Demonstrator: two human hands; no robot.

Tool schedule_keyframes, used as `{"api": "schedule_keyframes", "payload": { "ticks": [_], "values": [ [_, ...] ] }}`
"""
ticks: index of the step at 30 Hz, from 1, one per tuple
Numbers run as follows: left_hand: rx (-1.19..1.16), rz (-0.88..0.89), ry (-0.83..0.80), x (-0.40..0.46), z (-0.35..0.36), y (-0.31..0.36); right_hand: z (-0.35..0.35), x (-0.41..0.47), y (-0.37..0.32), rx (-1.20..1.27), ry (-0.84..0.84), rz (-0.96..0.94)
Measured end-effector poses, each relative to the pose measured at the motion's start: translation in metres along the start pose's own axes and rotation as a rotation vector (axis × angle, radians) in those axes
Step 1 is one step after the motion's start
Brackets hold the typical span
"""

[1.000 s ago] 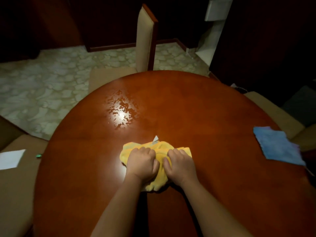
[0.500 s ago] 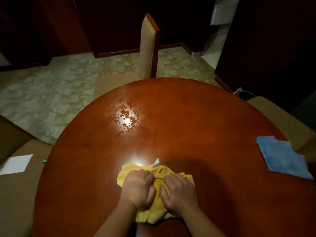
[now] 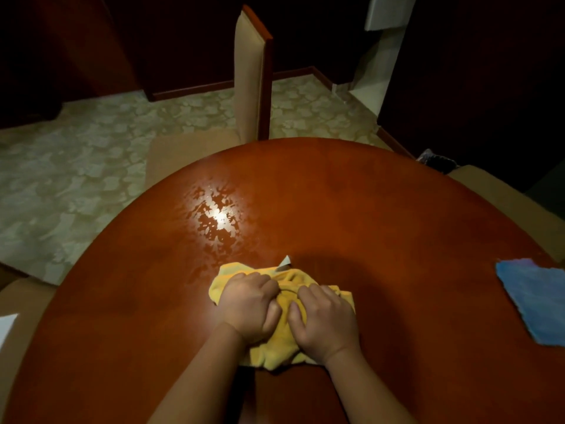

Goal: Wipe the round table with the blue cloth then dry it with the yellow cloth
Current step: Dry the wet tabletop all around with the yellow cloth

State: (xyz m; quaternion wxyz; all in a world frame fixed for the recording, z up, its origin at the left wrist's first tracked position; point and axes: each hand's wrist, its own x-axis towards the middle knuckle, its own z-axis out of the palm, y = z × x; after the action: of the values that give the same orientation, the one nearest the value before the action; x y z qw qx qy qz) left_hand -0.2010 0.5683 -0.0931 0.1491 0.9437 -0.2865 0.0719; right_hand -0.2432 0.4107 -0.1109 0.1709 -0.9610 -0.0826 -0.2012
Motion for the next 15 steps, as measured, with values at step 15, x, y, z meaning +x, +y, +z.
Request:
{"api": "schedule_keyframes", "payload": {
  "ticks": [15],
  "values": [
    [0.063,-0.098,0.015,-0.009,-0.012,0.009,-0.010,0.009,-0.006,-0.018,-0.149,0.059]
  ]
}}
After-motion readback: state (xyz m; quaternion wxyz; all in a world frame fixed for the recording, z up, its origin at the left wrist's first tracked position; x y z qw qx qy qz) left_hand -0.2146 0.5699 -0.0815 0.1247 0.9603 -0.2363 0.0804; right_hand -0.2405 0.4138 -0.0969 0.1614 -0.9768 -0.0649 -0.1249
